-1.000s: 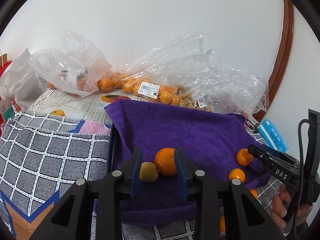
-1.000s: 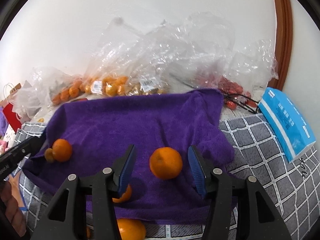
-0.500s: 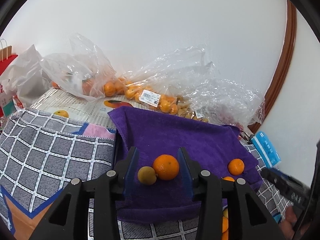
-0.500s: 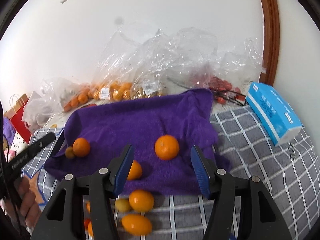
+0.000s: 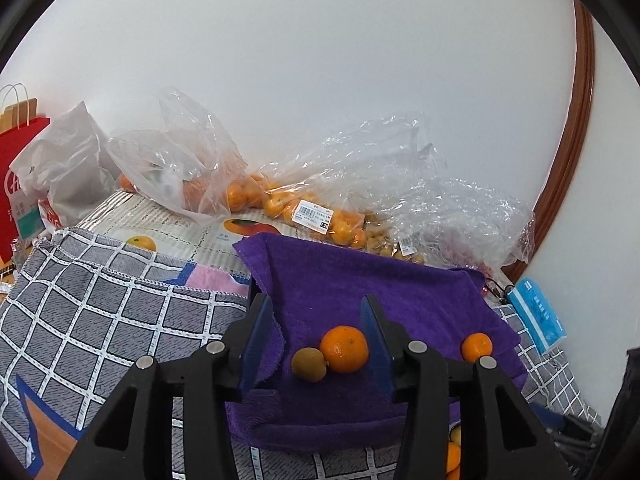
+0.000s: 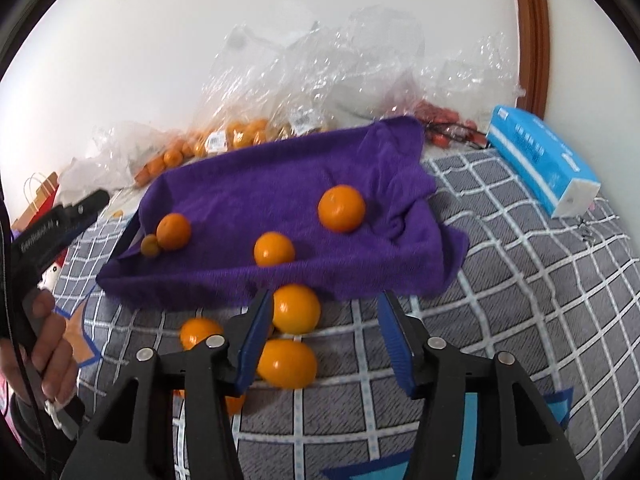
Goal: Organize fruits
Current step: 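Move the right tool to a large orange on the bed and close on it, then move the left tool toward the small red fruit on the bed while the right holds the orange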
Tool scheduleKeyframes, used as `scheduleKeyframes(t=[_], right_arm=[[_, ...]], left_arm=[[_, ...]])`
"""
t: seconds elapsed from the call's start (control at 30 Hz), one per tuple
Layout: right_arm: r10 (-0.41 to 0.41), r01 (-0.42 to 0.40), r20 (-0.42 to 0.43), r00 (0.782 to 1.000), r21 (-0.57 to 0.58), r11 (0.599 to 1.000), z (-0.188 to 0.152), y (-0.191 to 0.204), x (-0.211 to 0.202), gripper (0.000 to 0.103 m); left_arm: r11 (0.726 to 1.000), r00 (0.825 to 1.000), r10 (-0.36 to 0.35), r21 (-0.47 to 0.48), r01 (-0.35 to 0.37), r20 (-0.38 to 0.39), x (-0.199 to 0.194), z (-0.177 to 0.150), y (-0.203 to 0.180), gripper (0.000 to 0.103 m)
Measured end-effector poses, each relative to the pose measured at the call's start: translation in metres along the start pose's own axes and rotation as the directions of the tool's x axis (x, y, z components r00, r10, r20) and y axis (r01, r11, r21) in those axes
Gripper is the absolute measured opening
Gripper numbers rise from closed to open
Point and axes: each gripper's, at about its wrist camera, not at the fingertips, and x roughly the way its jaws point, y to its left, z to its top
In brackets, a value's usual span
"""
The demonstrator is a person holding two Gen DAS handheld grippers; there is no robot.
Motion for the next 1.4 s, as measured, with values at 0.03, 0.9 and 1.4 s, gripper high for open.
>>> scheduleKeyframes(t=[0.03,0.9,1.4], right_arm=[[0.009,-0.009,-0.009,1.0,0.005,1.0,-0.002,0.0,0.003,0.051],[-0.023,0.024,-0.015,1.0,0.055,0.998,0.008,-0.017,0.012,0.035],[-0.062,0.062,0.003,0.998,-0.016,0.998,-0.006,-0.024,0.023,0.035]], left_arm=[[1.0,1.0,-0.004,-0.004,0.004,0.003,-0.001,0.0,0.001,0.045],[1.0,1.0,0.001,0.024,0.0,-0.029,0.007,-0.005,-0.005,0.046],[0.995,0.998,-0.009,0.096,0.016,-0.069,0.017,-0.018,-0.022,0.046]])
